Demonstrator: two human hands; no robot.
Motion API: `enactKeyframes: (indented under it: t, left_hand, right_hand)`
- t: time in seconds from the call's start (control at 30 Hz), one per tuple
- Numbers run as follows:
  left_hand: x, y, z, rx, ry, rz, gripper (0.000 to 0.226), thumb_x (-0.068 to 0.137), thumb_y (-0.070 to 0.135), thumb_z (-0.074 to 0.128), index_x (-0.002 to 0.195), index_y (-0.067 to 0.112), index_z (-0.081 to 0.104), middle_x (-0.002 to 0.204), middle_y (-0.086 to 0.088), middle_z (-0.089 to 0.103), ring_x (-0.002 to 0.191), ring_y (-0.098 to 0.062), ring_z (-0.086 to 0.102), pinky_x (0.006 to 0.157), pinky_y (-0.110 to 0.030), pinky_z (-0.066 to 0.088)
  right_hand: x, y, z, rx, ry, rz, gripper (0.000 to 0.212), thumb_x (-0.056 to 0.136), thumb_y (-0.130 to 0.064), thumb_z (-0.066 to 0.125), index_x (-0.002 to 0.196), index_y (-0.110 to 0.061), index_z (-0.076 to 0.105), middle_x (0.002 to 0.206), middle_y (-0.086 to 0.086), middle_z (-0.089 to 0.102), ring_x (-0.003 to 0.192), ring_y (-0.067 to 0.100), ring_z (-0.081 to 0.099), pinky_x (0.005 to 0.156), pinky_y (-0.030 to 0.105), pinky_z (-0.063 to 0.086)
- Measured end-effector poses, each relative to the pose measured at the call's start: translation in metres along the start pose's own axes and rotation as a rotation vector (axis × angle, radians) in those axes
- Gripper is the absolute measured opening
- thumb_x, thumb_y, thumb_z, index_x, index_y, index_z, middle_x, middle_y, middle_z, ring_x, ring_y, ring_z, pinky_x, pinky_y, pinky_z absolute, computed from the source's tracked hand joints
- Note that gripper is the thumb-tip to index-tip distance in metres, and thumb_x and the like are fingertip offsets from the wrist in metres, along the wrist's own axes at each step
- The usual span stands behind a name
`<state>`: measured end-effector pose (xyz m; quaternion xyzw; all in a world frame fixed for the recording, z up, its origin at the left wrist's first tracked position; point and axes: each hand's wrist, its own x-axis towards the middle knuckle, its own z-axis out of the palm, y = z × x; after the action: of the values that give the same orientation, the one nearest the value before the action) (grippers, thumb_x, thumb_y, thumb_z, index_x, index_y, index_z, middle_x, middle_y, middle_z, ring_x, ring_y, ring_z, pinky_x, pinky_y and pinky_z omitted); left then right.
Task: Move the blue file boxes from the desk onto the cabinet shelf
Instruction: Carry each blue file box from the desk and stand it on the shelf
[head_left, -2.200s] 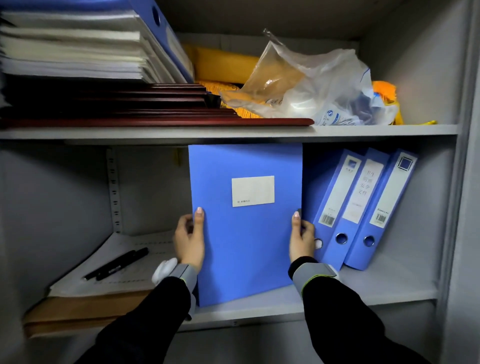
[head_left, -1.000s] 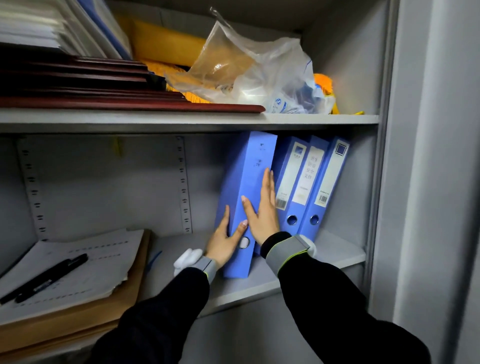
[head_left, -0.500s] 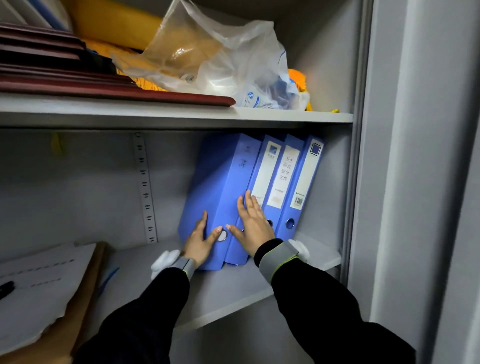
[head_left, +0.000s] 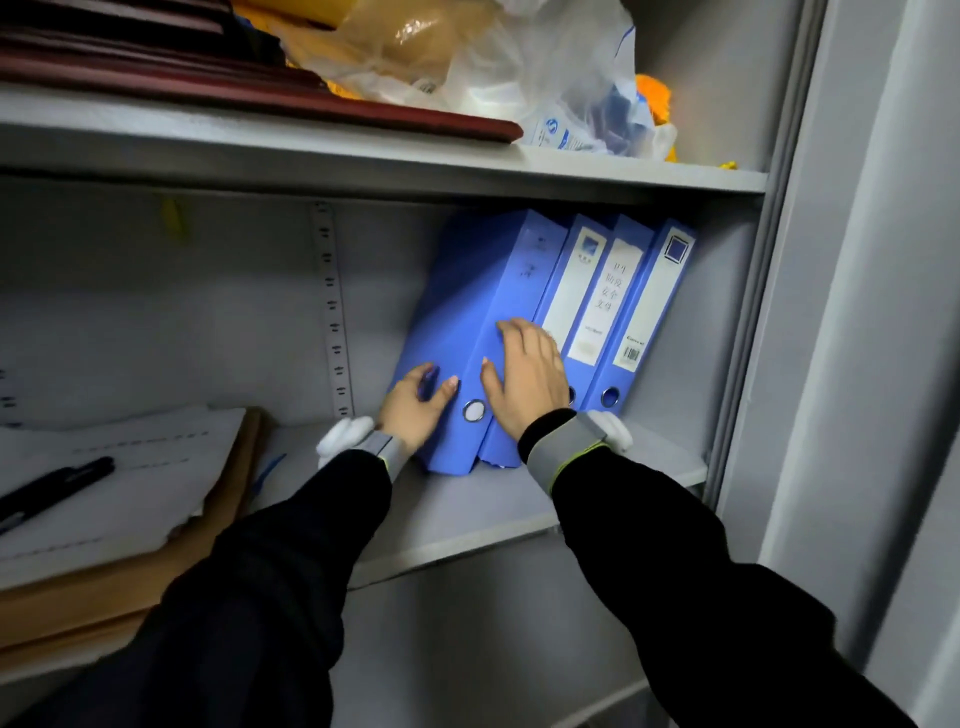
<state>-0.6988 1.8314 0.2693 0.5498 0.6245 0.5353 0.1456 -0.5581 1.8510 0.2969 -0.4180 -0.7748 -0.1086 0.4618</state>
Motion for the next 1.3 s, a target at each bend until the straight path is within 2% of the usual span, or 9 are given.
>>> enactKeyframes:
  t: [0.1,0.2,0.27,0.33,0.47,0.63,0.83,1.17,1.3]
  left_hand:
    - [-0.01,0.012,-0.014,-0.105,0.091,0.005,0.038,0.091,0.022,0.06,0.123,0.004,0.053,0.119,-0.02,0.062,0.104,-0.028,0.059,0.095,-0.037,0.046]
    - [-0.028,0.024,-0.037,-0.24,0.201,0.033,0.005,0.092,0.009,0.054,0.096,0.012,0.057,0.083,-0.015,0.062,0.073,-0.023,0.059,0.065,-0.027,0.052]
    - [-0.042,0.03,-0.048,-0.228,0.271,0.066,0.019,0.092,0.004,0.048,0.083,0.019,0.053,0.069,-0.005,0.059,0.051,-0.006,0.057,0.049,-0.021,0.048]
    - [-0.06,0.035,-0.06,-0.183,0.367,0.101,0.026,0.091,0.003,0.046,0.076,0.023,0.052,0.062,0.001,0.056,0.041,0.002,0.051,0.051,-0.025,0.049]
    - [-0.096,0.048,-0.091,-0.119,0.587,0.141,0.031,0.085,0.002,0.043,0.064,0.025,0.046,0.057,0.004,0.048,0.047,-0.003,0.042,0.054,-0.026,0.038]
    - [-0.169,0.059,-0.133,0.002,0.796,0.16,0.016,0.072,0.014,0.037,0.058,0.018,0.039,0.051,-0.001,0.038,0.047,-0.011,0.037,0.05,-0.026,0.032]
    - [-0.284,0.075,-0.164,0.101,1.052,0.124,0.036,0.072,0.007,0.035,0.045,0.028,0.024,0.043,0.011,0.024,0.049,-0.007,0.021,0.045,-0.023,0.019]
    - [-0.552,0.195,-0.221,0.39,1.55,0.181,0.019,0.071,0.006,0.032,0.056,0.0,0.042,0.06,-0.008,0.037,0.06,-0.017,0.034,0.055,-0.028,0.027]
    - [-0.659,0.254,-0.219,0.572,1.674,0.118,0.02,0.07,0.007,0.033,0.059,-0.004,0.046,0.059,-0.01,0.041,0.058,-0.016,0.038,0.052,-0.026,0.031]
  right_hand:
    - [-0.001,-0.017,-0.012,0.158,0.128,-0.067,0.026,0.08,-0.011,0.045,0.102,-0.008,0.06,0.105,0.012,0.062,0.104,0.033,0.052,0.091,0.038,0.035]
    - [-0.006,-0.049,-0.019,0.357,0.136,-0.149,0.019,0.074,-0.008,0.043,0.073,-0.008,0.062,0.078,0.013,0.062,0.082,0.033,0.056,0.073,0.04,0.044]
    - [-0.01,-0.069,-0.02,0.441,0.144,-0.195,0.019,0.073,-0.009,0.041,0.067,-0.008,0.06,0.075,0.012,0.061,0.079,0.032,0.055,0.066,0.039,0.044]
    - [-0.015,-0.09,-0.021,0.551,0.138,-0.223,0.017,0.072,-0.007,0.043,0.065,-0.007,0.058,0.074,0.012,0.06,0.077,0.032,0.056,0.062,0.04,0.045]
    - [-0.026,-0.132,-0.031,0.842,0.112,-0.221,0.015,0.069,0.002,0.048,0.062,-0.006,0.058,0.07,0.012,0.059,0.066,0.029,0.054,0.057,0.036,0.04]
    - [-0.057,-0.187,-0.051,1.159,0.0,-0.297,0.016,0.067,0.004,0.047,0.06,-0.005,0.058,0.066,0.01,0.058,0.061,0.021,0.05,0.058,0.029,0.036]
    - [-0.138,-0.263,-0.097,1.565,-0.17,-0.332,0.017,0.067,0.005,0.043,0.06,-0.006,0.054,0.063,0.005,0.053,0.06,0.022,0.05,0.059,0.037,0.043]
    - [-0.3,-0.386,-0.3,2.061,-0.455,-0.643,0.013,0.067,0.0,0.045,0.063,-0.006,0.056,0.067,0.003,0.052,0.059,0.021,0.05,0.053,0.037,0.043]
    - [-0.365,-0.416,-0.392,2.225,-0.513,-0.724,0.013,0.068,-0.001,0.045,0.066,-0.007,0.057,0.07,0.001,0.052,0.064,0.024,0.054,0.057,0.029,0.043]
